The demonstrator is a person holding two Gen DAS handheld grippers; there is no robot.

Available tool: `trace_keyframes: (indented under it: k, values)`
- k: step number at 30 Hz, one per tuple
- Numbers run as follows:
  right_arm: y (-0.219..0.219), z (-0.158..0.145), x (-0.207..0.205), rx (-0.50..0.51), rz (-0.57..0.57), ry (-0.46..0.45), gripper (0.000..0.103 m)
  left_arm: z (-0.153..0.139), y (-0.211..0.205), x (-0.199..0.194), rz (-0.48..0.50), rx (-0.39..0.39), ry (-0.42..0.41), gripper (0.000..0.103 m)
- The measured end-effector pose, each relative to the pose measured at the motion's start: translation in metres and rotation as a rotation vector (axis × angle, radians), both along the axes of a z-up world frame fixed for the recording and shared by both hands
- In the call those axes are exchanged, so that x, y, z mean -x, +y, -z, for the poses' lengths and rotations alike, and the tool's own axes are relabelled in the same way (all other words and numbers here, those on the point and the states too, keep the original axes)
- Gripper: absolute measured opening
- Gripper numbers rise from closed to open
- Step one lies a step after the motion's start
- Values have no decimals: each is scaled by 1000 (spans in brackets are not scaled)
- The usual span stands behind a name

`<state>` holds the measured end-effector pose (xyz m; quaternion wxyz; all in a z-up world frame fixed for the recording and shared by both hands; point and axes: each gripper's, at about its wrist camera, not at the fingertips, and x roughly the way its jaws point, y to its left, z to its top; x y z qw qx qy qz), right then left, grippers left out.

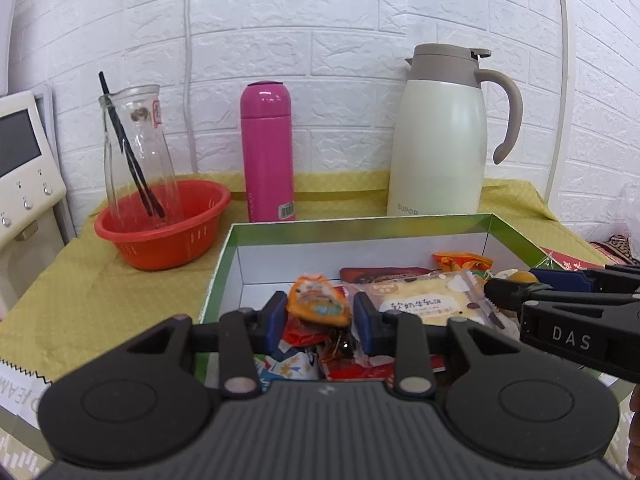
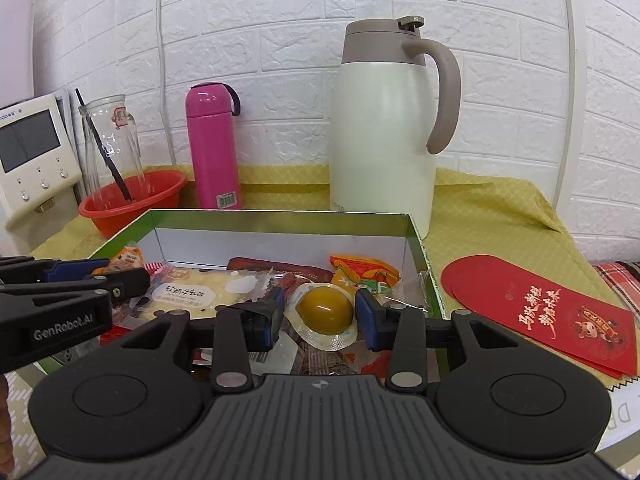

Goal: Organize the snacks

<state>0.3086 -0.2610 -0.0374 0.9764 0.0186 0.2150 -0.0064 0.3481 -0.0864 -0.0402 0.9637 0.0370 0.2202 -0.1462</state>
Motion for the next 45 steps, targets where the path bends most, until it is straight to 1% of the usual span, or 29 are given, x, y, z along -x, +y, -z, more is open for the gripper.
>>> trace_keyframes:
  k: [1, 2, 3, 4, 7, 9, 11, 15, 19, 22, 25, 26, 30, 32, 34, 35, 36, 37, 39, 42, 44, 45]
  values:
    - [0, 0, 1, 0, 0, -9, 76, 0, 0, 1, -1, -6, -6, 41]
    - [0, 0, 2, 2, 7, -17, 89, -1, -1, 2, -3, -11, -13, 50]
    - [0, -1, 3, 4, 17, -22, 97, -1, -1, 3, -1, -16, -22, 52]
    - [-1, -1, 3, 4, 22, -27, 103, -2, -2, 4, 0, -19, -28, 52]
    - [-3, -3, 6, -10, 12, -43, 103, -2, -2, 4, -4, -24, -33, 55]
    - [-2, -5, 9, -1, 17, -61, 103, -3, 0, 3, -15, -28, -32, 58]
    - [-1, -7, 13, 5, 14, -80, 103, -4, 2, 2, -25, -22, -32, 59]
    - [-1, -12, 20, -16, -11, -112, 103, -8, 3, 4, -41, -18, -42, 64]
    - [0, -17, 28, -30, -25, -107, 103, -11, 3, 7, -62, -33, -41, 69]
    - [-1, -20, 38, -44, -27, -104, 103, -12, 7, 9, -85, -35, -17, 71]
    - [-3, -21, 56, -57, -19, -97, 103, -12, 14, 16, -85, -6, 26, 71]
    - [-4, -21, 63, -59, -15, -99, 103, -12, 18, 21, -88, 4, 33, 71]
    - [-7, -21, 101, -75, 2, -109, 103, -15, 25, 49, -110, -13, 12, 75]
    - [-9, -21, 121, -109, 11, -113, 103, -19, 29, 67, -138, -26, -11, 79]
    - [-12, -21, 144, -166, 26, -125, 103, -23, 33, 88, -169, -53, -52, 83]
    - [-13, -21, 153, -190, 35, -130, 103, -26, 34, 98, -177, -62, -74, 94]
    - [-14, -21, 163, -219, 44, -132, 103, -29, 36, 109, -182, -71, -101, 102]
    - [-14, -21, 172, -243, 50, -133, 103, -33, 39, 122, -169, -66, -138, 102]
    - [-12, -21, 186, -265, 55, -121, 103, -40, 42, 144, -162, -65, -173, 102]
    - [-3, -21, 208, -242, 85, -109, 103, -50, 44, 167, -131, -50, -181, 102]
    - [3, -20, 220, -218, 111, -95, 103, -58, 44, 184, -151, -39, -167, 102]
    - [4, -20, 229, -216, 125, -90, 103, -58, 45, 193, -168, -12, -161, 102]
